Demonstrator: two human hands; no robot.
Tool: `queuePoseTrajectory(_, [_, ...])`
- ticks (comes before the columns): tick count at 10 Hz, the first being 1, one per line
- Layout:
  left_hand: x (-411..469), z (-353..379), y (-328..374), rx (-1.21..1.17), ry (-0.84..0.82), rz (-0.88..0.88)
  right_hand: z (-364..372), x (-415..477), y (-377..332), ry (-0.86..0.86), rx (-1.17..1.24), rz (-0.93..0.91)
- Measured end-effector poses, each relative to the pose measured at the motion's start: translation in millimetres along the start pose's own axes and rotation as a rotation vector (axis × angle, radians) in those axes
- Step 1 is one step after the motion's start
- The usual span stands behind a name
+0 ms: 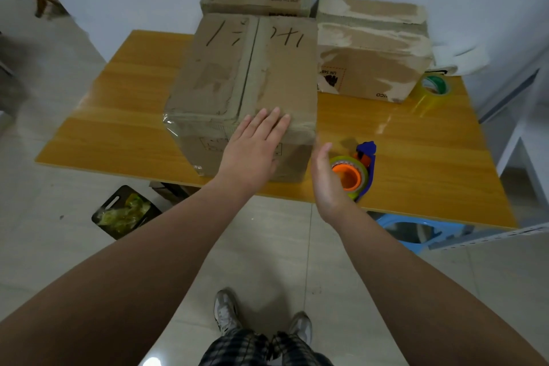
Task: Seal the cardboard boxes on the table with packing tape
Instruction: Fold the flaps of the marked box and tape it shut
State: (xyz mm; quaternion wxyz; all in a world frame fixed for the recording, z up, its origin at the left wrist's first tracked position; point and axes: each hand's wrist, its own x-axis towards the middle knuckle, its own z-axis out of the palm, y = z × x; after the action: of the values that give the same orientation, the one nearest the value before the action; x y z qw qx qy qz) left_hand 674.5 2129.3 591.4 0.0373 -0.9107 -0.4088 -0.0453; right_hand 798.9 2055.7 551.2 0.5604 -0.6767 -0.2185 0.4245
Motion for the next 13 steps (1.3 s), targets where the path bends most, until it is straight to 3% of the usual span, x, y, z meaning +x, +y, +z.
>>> queuePoseTrajectory(1, [1.0,0.6,0.1,0.005,-0.002,0.006,-15.2,19.7,11.2,-0.067,-0.009,0.015])
queuePoseTrajectory(2, [1.2,1.4,-1.2,0.009,0.003,0.009,-25.1,28.2,2.2,-0.176,-0.128,-0.128])
queuePoseTrajectory(5, [1.5,3.1,-3.2,-0.010,0.011,0.011,-41.3,66.3,-54.4,-0.357,-1.151,-0.487])
queuePoseTrajectory(6, [1.7,3.7,-1.8,-0.018,0.011,0.012,-34.8,71.5,-65.0,-0.415,-1.257,-0.395])
queuePoseTrajectory(8, [0.6,0.9,-3.3,-0.024,0.010,0.018,-22.4,74.1,-80.8,-0.425,-1.309,-0.376])
queuePoseTrajectory(10, [1.1,1.2,-2.7,-0.017,0.001,0.020,-33.3,65.2,-76.6,-0.282,-1.108,-0.416])
queuePoseTrajectory(12, [0.9,0.4,-3.6,-0.023,-0.012,0.021,-19.5,59.0,-60.1,-0.261,-1.384,-0.406])
queuePoseTrajectory(13, [1.5,0.0,-6.1,-0.018,-0.011,0.028,-24.0,58.6,-71.0,-0.243,-1.243,-0.403])
